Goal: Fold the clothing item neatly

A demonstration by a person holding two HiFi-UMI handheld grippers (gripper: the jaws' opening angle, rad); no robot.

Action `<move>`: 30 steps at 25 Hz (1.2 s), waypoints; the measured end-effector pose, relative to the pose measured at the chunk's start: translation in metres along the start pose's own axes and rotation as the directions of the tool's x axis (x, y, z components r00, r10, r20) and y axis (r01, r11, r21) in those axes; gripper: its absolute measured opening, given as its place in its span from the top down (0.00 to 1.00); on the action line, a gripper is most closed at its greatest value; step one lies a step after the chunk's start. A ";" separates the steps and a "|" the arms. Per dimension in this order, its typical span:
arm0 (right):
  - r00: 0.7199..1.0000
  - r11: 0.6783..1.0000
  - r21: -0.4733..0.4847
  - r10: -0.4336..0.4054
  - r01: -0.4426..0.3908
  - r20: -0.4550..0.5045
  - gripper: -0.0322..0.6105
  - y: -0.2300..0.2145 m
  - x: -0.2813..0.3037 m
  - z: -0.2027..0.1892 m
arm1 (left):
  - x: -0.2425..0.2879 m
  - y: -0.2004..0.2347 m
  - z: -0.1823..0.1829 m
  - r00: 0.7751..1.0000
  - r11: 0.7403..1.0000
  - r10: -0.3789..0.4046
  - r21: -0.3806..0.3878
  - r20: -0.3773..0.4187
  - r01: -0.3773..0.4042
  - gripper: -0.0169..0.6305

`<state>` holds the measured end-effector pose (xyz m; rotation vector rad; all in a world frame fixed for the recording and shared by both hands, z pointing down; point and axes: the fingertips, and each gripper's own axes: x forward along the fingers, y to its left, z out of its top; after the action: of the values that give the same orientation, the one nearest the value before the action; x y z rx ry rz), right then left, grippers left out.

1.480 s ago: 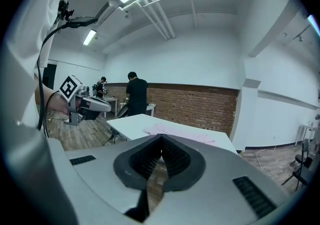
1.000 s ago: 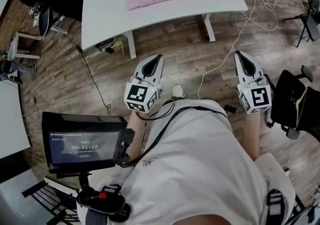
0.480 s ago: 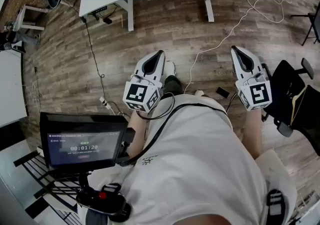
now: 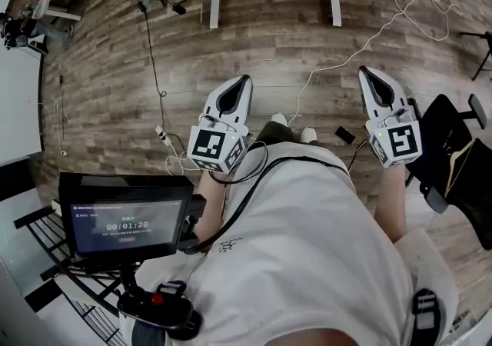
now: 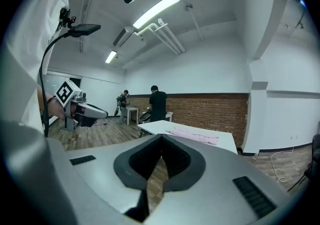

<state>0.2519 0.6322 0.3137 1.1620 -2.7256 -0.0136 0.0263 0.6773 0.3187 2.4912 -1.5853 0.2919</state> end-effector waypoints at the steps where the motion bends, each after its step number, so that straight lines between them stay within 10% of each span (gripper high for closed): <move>1: 1.000 1.000 -0.008 0.002 -0.002 0.001 0.94 0.004 0.001 0.002 | -0.002 -0.001 0.000 1.000 1.000 -0.004 0.006 0.006 0.004 0.97; 30: 0.979 0.970 0.140 -0.205 0.200 0.022 0.95 0.061 -0.015 0.045 | -0.030 0.033 0.016 0.990 0.994 -0.108 0.008 0.090 0.108 0.97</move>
<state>0.2106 0.6828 0.2715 1.4881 -2.6620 0.1293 -0.0152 0.6855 0.2966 2.6156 -1.4749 0.1692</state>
